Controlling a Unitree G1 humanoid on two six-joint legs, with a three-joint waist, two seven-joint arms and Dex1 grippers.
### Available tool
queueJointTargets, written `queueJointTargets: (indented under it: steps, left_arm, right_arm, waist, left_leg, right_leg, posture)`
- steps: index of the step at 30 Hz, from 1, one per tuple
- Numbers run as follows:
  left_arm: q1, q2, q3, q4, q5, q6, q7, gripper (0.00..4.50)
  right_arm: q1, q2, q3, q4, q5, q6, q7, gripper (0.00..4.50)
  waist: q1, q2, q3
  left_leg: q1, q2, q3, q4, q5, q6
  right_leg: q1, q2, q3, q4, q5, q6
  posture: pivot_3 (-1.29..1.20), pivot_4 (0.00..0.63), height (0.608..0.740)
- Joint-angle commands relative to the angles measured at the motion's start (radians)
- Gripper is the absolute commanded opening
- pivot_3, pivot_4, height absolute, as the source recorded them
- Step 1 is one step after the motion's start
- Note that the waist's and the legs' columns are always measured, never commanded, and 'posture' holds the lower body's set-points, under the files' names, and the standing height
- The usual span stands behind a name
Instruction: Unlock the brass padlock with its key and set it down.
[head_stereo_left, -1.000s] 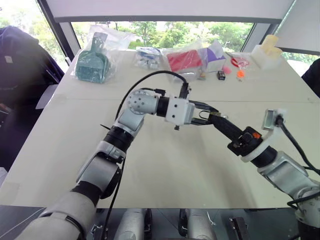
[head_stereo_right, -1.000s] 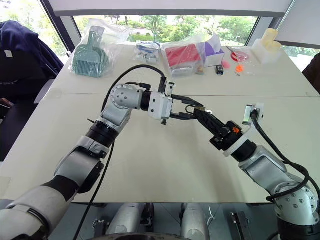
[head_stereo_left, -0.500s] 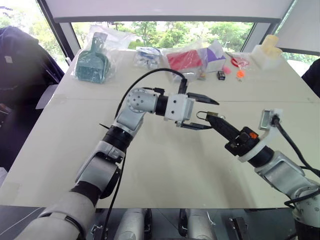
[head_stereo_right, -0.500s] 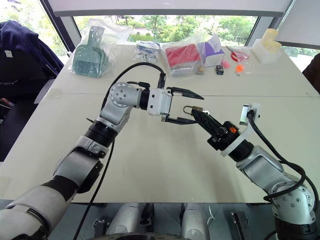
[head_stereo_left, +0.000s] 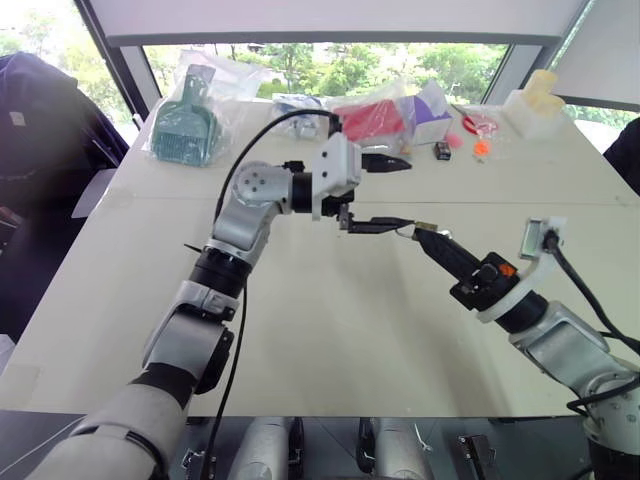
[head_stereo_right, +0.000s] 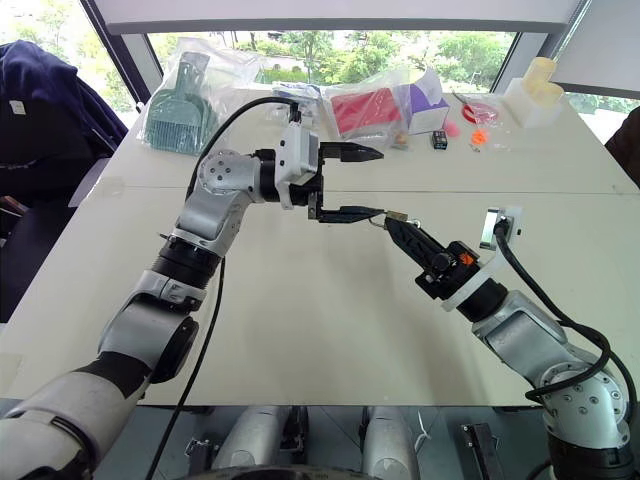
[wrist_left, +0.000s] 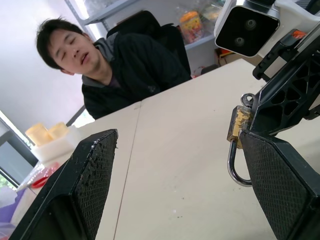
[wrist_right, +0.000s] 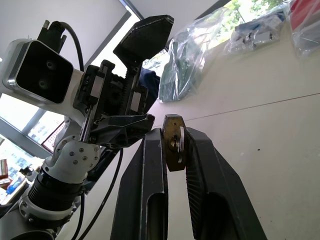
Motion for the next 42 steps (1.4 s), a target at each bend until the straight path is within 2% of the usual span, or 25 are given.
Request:
queueJointTargets:
  steps: [1, 13, 28, 34, 38, 42]
  left_arm:
    - [-0.009, 0.005, 0.020, -0.018, -0.003, -0.016, -0.005, 3.99]
    - [0.002, 0.010, 0.012, -0.005, 0.005, -0.019, -0.024, 3.99]
    - [-0.101, -0.071, 0.022, 0.240, 0.076, -0.196, 0.018, 3.99]
    - [-0.110, -0.083, 0.025, 0.275, 0.085, -0.233, 0.028, 3.99]
    - [-0.088, -0.062, 0.018, 0.265, 0.092, -0.208, 0.020, 3.99]
    - [-0.008, 0.018, 0.000, 0.189, 0.094, -0.073, -0.027, 3.99]
  right_arm:
    - [-0.019, 0.008, -0.010, -0.017, 0.009, -0.007, 0.010, 0.00]
    - [-0.024, 0.015, -0.013, -0.026, 0.018, -0.011, -0.003, 0.00]
    - [-0.001, 0.037, 0.014, -0.091, 0.038, -0.010, -0.016, 0.00]
    - [0.023, 0.046, 0.028, -0.108, 0.034, -0.020, -0.022, 0.00]
    - [0.022, 0.051, 0.031, -0.095, 0.032, -0.025, -0.030, 0.00]
    - [0.015, 0.053, 0.029, -0.053, 0.039, -0.025, -0.079, 0.00]
  waist:
    - [0.000, 0.000, 0.000]
    - [0.000, 0.000, 0.000]
    - [0.001, 0.000, 0.000]
    - [0.000, 0.000, 0.000]
    - [0.001, 0.000, 0.000]
    - [-0.006, 0.000, 0.000]
  left_leg:
    - [0.000, 0.000, 0.000, 0.000, 0.000, 0.000]
    - [0.000, 0.000, 0.000, 0.000, 0.000, 0.000]
    - [0.000, 0.000, 0.000, 0.000, 0.000, 0.000]
    - [0.000, 0.000, 0.000, 0.000, 0.000, 0.000]
    - [0.000, 0.000, 0.000, 0.000, 0.000, 0.000]
    - [0.000, 0.000, 0.000, 0.000, 0.000, 0.000]
  right_leg:
    - [0.000, 0.000, 0.000, 0.000, 0.000, 0.000]
    - [0.000, 0.000, 0.000, 0.000, 0.000, 0.000]
    - [0.000, 0.000, 0.000, 0.000, 0.000, 0.000]
    - [0.000, 0.000, 0.000, 0.000, 0.000, 0.000]
    - [0.000, 0.000, 0.000, 0.000, 0.000, 0.000]
    - [0.000, 0.000, 0.000, 0.000, 0.000, 0.000]
  posture:
    - [0.00, 0.150, 0.735]
    - [0.00, 0.150, 0.735]
    - [0.00, 0.150, 0.735]
    - [0.00, 0.150, 0.735]
    - [0.00, 0.150, 0.735]
    - [0.00, 0.150, 0.735]
